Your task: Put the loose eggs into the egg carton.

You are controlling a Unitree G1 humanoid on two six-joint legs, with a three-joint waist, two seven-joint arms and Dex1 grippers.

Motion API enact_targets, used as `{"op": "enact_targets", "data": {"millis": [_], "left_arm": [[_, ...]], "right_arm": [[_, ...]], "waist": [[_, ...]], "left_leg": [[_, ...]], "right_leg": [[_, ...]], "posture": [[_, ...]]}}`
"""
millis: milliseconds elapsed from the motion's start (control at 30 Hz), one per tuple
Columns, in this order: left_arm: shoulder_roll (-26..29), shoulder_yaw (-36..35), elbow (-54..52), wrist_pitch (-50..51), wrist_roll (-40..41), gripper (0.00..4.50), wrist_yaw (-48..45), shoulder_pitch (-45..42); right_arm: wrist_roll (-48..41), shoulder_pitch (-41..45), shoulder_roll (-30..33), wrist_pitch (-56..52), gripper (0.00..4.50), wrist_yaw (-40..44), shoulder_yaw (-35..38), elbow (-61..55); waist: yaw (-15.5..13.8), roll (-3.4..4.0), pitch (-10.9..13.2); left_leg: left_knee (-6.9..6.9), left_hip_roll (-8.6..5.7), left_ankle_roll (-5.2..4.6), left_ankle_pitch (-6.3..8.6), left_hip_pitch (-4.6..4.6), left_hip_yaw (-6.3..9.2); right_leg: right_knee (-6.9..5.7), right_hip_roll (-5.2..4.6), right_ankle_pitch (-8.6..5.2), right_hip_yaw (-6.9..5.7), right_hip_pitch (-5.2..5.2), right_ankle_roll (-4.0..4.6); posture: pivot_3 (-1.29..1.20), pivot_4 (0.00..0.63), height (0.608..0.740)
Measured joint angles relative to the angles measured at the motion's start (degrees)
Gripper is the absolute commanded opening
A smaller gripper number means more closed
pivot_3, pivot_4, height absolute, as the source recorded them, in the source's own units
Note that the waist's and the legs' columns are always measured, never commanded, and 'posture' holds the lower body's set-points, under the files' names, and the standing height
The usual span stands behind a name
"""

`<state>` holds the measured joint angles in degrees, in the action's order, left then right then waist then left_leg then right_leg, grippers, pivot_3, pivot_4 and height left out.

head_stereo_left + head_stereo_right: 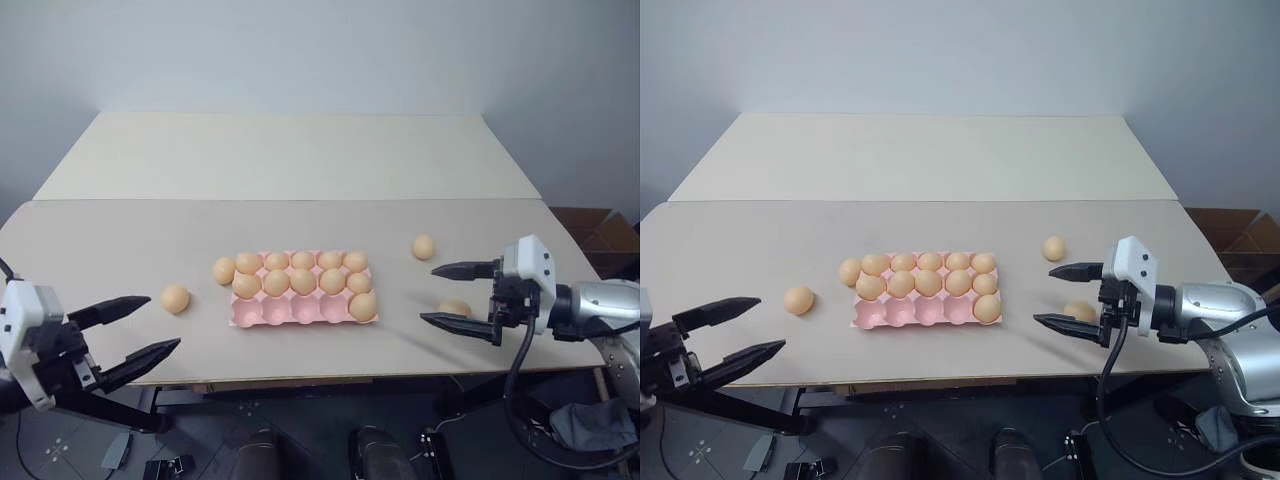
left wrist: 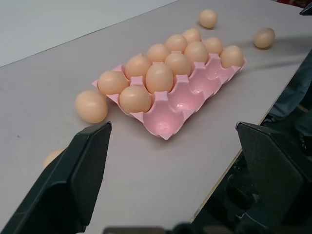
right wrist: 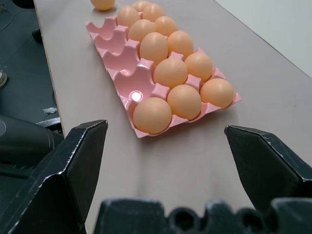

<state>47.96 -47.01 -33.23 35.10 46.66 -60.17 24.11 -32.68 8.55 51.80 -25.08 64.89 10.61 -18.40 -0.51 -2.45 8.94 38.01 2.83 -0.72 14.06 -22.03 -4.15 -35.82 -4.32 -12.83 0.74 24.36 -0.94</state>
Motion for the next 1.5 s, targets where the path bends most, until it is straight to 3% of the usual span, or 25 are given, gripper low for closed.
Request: {"op": "enact_targets", "data": {"millis": [200,567,733,867,1033,1333,1433,1500], "left_arm": [[0.31,0.75,0.37,1.94,2.62,4.44,2.91,-3.51],[2.13,3.73,0.44,0.64,2.93,4.44,-0.14,-6.54],[3.09,6.23,2.20,0.18,2.82,4.44,-1.40,-8.56],[4.00,9.05,4.01,0.02,2.70,4.44,-1.77,-11.75],[4.13,11.31,5.21,0.00,2.40,4.44,-2.00,-13.23],[4.22,11.74,5.24,-0.02,1.87,4.44,-2.55,-12.69],[4.29,11.48,5.19,-0.02,1.78,4.50,-2.54,-12.52],[4.30,11.11,5.19,-0.02,1.69,4.50,-2.46,-12.50]], "right_arm": [[0.00,-0.05,0.00,0.00,4.50,-0.40,0.01,-0.18],[1.64,-0.75,2.09,-0.87,4.50,-4.37,3.24,-0.32],[2.29,-6.88,4.86,-3.55,4.50,-6.70,10.64,-2.29],[3.54,-11.90,4.61,-6.34,4.50,-10.08,11.28,-4.84],[6.82,-12.17,1.86,-6.57,4.50,-13.22,6.91,-4.71],[14.67,-4.32,-1.94,-4.06,4.50,-15.62,-4.08,6.93],[16.05,-2.28,-3.18,-3.68,3.92,-15.55,-6.50,9.71],[16.56,-1.57,-3.65,-3.68,3.25,-15.53,-7.33,10.61]], "waist": [[0.01,0.00,0.00],[-0.15,0.00,0.00],[-0.24,0.00,0.00],[-0.06,0.01,-0.01],[0.60,0.00,-0.01],[0.74,0.00,0.00],[0.75,0.01,0.00],[0.72,0.01,0.00]], "left_leg": [[0.00,0.00,0.00,0.00,-0.01,0.00],[0.00,-0.02,0.00,0.00,-0.01,0.00],[0.00,-0.02,-0.02,0.02,-0.07,0.05],[0.00,-0.02,-0.02,0.02,-0.03,0.00],[0.00,0.00,-0.02,0.01,0.05,-0.01],[0.00,-0.03,-0.02,0.01,-0.05,0.01],[0.00,-0.03,-0.02,0.01,-0.04,0.01],[0.00,-0.03,-0.02,0.01,-0.04,0.02]], "right_leg": [[0.00,0.00,0.01,0.00,0.00,0.00],[0.00,-0.01,0.01,0.00,-0.01,0.01],[0.02,0.00,0.01,-0.05,-0.01,0.09],[0.00,-0.01,0.00,0.01,-0.01,0.02],[-0.02,0.01,-0.04,0.03,-0.04,-0.12],[0.01,0.03,0.04,0.03,0.01,0.02],[0.00,0.03,0.04,0.03,0.00,0.03],[0.00,0.02,0.04,0.02,0.00,0.03]], "posture": [[0.00,0.150,0.740],[0.00,0.150,0.740],[0.00,0.150,0.740],[0.00,0.150,0.740],[0.00,0.150,0.740],[0.00,0.150,0.740],[0.00,0.150,0.740],[0.00,0.150,0.740]]}}
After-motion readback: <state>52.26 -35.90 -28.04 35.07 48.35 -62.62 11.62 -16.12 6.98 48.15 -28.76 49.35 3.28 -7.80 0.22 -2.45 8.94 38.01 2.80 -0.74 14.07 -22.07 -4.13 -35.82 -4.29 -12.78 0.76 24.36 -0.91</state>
